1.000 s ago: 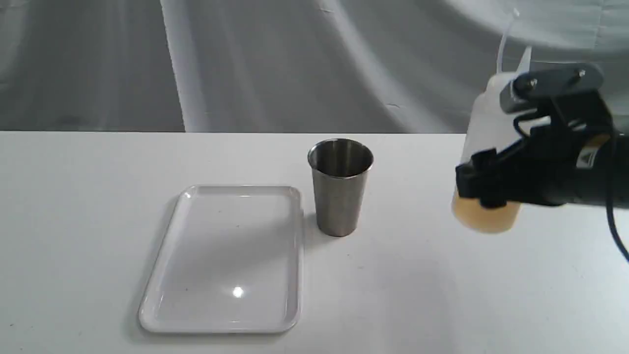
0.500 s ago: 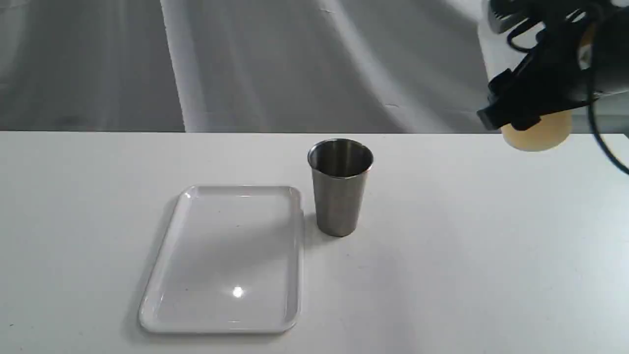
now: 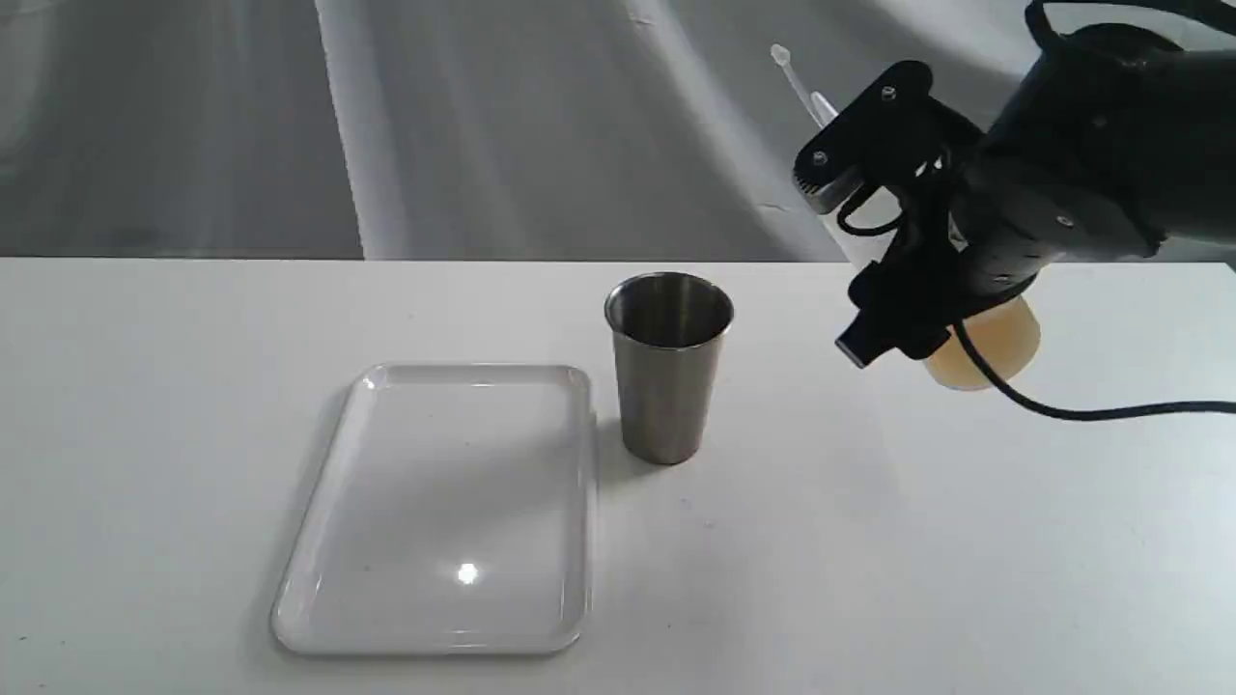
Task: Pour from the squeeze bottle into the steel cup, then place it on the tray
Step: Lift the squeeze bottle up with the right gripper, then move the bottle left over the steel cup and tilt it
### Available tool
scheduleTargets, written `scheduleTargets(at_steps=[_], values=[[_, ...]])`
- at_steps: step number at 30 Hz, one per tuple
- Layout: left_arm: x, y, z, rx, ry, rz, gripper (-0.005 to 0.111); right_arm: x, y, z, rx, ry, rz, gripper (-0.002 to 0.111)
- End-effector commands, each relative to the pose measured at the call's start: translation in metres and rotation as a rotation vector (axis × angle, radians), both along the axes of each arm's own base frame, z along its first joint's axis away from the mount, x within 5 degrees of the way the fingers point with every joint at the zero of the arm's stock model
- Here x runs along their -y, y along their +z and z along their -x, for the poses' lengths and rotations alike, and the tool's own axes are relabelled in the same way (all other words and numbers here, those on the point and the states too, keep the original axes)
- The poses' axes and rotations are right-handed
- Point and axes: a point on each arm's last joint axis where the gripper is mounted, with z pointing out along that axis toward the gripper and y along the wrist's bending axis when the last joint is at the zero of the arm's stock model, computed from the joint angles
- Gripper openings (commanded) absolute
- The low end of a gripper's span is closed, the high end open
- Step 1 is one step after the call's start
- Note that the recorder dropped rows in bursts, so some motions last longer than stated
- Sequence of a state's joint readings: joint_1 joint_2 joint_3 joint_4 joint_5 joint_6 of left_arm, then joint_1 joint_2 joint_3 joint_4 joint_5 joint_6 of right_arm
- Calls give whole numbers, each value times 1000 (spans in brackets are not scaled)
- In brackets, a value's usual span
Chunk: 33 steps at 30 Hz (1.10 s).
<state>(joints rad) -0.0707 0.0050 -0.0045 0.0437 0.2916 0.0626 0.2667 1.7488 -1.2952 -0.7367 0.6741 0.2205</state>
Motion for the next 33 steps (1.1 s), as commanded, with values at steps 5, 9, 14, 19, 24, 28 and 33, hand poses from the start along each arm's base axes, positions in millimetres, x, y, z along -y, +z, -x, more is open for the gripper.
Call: scheduleTargets(at_steps=[5,9,14,19,24,28,33], values=[[0,-1,0,7,-3,2,8,1,9,-1,43,-15,8,28],[0,-1,0,7,-3,2,8,1,8,1,32,-33,9,28],[0,-1,0,7,-3,2,8,1,9,0,36,-30,14,28],[0,-1,0,7,-3,2,8,1,9,0,42,-23,22,28],[0,-1,0,7,-3,2,8,-5,11,-3,68,38,87,28],[0,-1,0,7,-3,2,8,-12,2,-12,56,29,145,28],[0,-1,0,7,-3,2,8,-23,1,-30,30,-29,254,28]])
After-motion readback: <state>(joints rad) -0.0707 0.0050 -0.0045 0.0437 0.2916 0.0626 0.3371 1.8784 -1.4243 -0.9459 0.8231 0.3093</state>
